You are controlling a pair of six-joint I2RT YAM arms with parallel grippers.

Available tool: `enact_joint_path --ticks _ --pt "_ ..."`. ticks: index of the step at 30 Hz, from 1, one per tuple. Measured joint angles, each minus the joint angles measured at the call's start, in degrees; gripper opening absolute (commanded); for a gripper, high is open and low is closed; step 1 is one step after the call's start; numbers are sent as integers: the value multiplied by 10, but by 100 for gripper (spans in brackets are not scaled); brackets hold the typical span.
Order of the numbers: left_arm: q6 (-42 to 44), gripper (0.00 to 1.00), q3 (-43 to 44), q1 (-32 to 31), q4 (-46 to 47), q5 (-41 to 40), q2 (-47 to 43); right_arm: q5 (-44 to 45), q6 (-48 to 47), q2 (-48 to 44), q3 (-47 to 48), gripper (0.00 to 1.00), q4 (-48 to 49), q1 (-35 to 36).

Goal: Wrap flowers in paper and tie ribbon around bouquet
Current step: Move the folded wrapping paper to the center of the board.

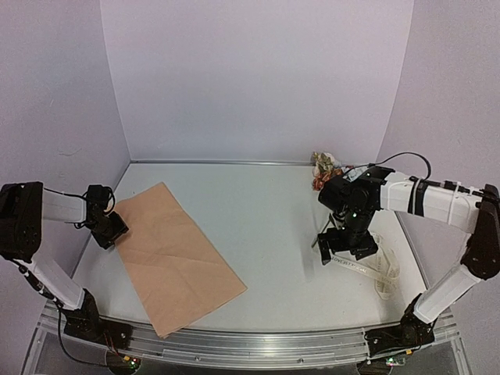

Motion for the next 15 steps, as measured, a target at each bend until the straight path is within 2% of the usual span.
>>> enact_joint_path --ticks 7,15 --pt "55 56 85 -14 0 19 83 -11 -3 26 2 98 25 2" --pt "88 55 187 -102 -10 -1 170 -29 -18 102 47 98 61 18"
